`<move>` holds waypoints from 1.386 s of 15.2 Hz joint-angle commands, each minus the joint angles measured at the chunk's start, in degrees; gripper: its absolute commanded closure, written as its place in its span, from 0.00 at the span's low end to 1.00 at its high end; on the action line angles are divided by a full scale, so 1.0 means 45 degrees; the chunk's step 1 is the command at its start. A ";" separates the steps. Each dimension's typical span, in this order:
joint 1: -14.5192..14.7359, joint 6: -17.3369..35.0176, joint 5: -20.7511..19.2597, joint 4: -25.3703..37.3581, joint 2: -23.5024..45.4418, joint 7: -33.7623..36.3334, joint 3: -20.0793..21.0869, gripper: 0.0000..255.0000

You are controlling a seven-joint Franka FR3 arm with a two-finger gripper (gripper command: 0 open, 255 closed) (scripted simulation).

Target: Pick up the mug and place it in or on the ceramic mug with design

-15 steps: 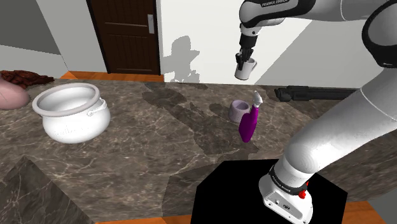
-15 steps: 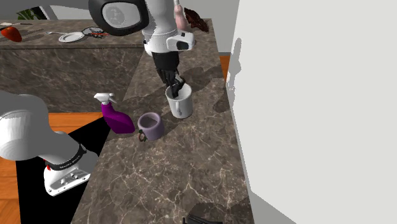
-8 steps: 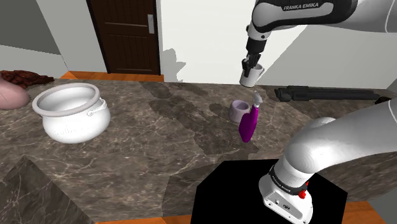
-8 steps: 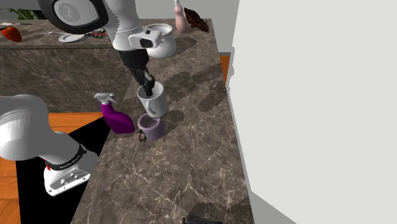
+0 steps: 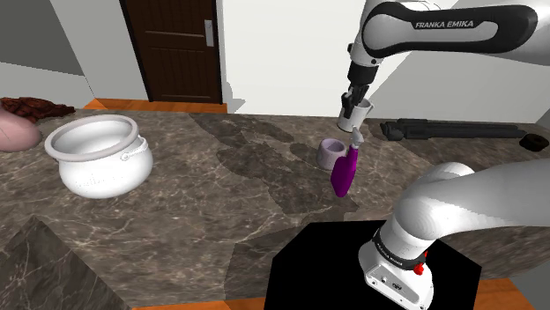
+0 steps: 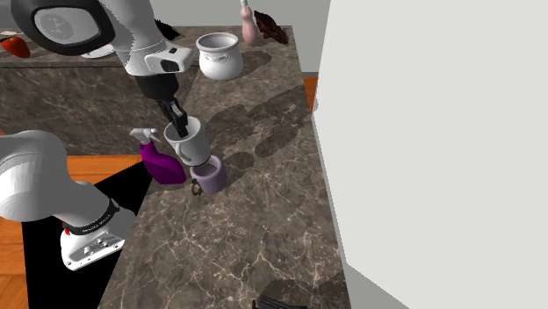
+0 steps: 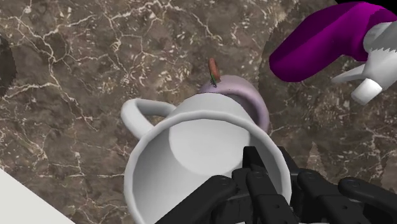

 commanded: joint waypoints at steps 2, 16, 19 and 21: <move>-0.0027 0.0494 -0.0060 -0.0487 0.0000 0.0024 -0.0060 1.00; -0.0116 0.2593 -0.0304 -0.2284 0.0306 0.0167 -0.0290 1.00; -0.0115 0.2593 -0.0305 -0.2284 0.0307 0.0167 -0.0290 1.00; -0.0115 0.2593 -0.0305 -0.2284 0.0307 0.0168 -0.0291 1.00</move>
